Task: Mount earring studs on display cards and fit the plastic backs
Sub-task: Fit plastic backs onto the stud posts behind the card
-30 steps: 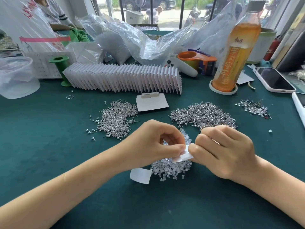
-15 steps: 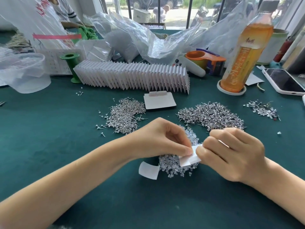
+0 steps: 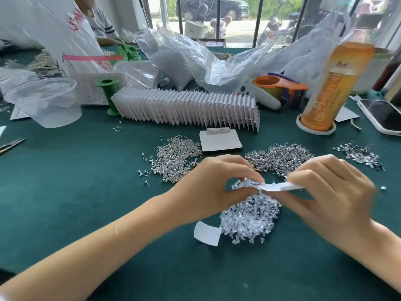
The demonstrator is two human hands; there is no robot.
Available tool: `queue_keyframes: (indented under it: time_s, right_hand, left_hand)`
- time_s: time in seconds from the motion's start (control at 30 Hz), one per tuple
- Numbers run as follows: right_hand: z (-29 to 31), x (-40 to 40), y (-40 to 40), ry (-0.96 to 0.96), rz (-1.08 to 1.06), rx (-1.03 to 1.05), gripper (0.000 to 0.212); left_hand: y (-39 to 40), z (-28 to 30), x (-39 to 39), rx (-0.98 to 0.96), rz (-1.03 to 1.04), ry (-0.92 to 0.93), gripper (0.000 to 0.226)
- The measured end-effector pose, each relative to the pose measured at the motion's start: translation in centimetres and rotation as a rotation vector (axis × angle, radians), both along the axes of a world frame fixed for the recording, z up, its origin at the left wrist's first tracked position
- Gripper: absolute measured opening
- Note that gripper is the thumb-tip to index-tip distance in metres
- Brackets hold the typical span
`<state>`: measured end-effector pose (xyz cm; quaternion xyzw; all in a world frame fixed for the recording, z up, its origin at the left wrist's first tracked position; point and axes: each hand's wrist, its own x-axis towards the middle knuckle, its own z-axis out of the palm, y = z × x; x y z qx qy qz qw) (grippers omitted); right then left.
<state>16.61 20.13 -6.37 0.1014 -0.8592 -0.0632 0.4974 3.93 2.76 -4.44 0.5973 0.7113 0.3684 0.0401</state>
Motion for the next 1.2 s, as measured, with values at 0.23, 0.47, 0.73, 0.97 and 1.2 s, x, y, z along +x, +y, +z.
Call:
queue_keyframes:
  time_s: [0.23,0.47,0.73,0.97,1.2]
  right_hand:
    - [1.0,0.0,-0.6,-0.183,-0.091,-0.612,0.049]
    - [2.0,-0.2,-0.6,-0.362,0.095,-1.391,0.040]
    - [2.0,-1.2,-1.2,-0.529,0.189,-1.659,0.003]
    - [2.4,-3.5,-1.6,-0.703,0.196,-1.688,0.016]
    - [2.9,-8.4,-3.0,-0.825,0.080,-1.196,0.025]
  left_hand:
    - [0.4,-0.6,-0.1,0.110,0.122,-0.228,0.005]
    - [0.2,-0.1,-0.8,0.027,0.128,-0.771,0.009]
    - [-0.9,0.3,-1.8,-0.072,0.270,0.007,0.065]
    - [-1.8,1.4,-3.1,-0.024,0.135,0.129,0.076]
    - [-6.2,1.2,-7.9,-0.050,0.407,0.149,0.077]
